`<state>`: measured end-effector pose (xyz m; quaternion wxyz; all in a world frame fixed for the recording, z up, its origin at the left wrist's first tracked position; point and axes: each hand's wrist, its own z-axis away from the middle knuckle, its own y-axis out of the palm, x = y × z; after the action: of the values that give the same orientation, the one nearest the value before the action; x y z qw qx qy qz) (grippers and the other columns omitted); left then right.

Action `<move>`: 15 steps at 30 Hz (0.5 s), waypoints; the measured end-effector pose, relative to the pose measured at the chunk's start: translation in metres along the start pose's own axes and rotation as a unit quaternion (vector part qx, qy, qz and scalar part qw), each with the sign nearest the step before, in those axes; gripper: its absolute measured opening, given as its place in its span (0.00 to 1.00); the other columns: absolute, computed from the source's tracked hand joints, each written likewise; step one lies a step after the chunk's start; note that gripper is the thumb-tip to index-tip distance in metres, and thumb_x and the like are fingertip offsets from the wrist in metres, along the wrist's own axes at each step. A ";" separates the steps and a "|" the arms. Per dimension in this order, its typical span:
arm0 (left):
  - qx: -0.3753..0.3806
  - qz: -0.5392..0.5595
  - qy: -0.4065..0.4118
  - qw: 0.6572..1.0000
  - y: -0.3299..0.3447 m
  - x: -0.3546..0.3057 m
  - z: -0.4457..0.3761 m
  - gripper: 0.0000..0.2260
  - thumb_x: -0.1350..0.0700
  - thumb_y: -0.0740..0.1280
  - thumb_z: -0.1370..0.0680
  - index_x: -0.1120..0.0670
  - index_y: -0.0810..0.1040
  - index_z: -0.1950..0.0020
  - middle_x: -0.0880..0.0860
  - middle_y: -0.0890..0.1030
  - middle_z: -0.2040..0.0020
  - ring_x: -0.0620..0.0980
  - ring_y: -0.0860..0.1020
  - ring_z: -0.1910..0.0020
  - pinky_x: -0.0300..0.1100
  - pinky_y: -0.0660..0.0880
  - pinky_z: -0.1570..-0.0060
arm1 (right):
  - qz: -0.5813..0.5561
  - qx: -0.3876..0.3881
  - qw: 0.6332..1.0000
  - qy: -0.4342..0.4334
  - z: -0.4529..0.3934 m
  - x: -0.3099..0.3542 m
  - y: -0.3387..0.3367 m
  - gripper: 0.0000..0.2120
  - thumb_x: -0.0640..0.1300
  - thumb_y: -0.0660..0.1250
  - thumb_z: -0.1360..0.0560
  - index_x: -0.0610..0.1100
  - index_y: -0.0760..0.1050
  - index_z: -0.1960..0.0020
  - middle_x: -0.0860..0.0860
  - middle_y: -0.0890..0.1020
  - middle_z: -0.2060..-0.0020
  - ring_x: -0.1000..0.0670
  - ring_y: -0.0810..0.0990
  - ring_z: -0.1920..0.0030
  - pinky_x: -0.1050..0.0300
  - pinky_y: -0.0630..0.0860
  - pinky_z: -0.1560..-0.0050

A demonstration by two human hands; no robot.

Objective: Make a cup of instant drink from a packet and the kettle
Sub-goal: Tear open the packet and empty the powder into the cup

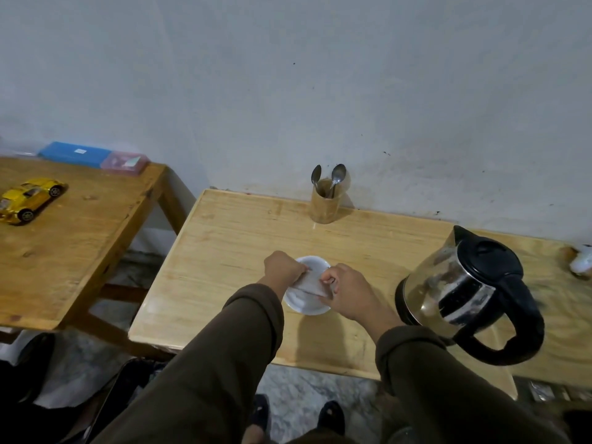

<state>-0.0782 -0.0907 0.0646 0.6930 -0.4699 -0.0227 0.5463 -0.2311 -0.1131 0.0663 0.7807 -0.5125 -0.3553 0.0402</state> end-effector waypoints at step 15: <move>0.044 0.295 -0.018 0.954 -0.017 0.011 0.002 0.23 0.50 0.48 0.18 0.63 0.77 0.44 0.57 0.80 0.67 0.55 0.80 0.64 0.40 0.75 0.65 | -0.028 -0.049 0.998 0.030 -0.017 0.004 -0.007 0.10 0.38 0.62 0.26 0.33 0.80 0.57 0.38 0.82 0.58 0.40 0.79 0.55 0.50 0.75 0.55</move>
<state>-0.0622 -0.0801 0.0715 0.5204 -0.4152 0.1286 0.7350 -0.2198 -0.1271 0.0704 0.7658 -0.5410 -0.3474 -0.0143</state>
